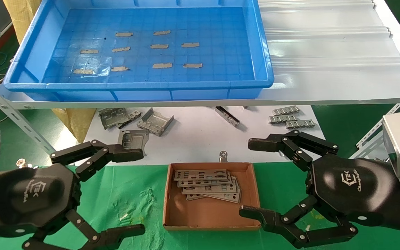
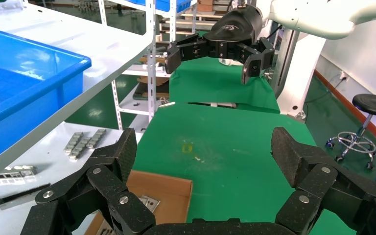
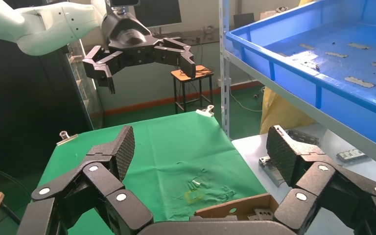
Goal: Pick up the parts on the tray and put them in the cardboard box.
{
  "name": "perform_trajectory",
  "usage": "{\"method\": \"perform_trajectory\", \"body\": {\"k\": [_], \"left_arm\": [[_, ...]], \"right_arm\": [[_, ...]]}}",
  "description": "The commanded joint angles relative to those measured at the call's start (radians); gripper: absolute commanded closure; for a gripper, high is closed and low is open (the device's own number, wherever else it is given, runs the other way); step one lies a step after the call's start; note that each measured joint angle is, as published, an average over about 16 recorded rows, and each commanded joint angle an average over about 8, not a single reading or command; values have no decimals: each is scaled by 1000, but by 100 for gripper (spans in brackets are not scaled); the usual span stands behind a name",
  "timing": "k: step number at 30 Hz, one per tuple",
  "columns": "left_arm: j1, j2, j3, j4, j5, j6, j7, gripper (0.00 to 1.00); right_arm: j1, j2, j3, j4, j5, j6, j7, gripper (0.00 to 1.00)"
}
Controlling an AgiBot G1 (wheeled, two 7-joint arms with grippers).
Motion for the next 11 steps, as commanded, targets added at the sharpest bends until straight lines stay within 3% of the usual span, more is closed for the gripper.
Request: {"method": "perform_trajectory", "body": {"k": [1,11], "left_arm": [[0,0,0,0,0,0,0,0],[0,0,0,0,0,0,0,0]], "right_arm": [[0,0,0,0,0,0,0,0],[0,0,0,0,0,0,0,0]]}}
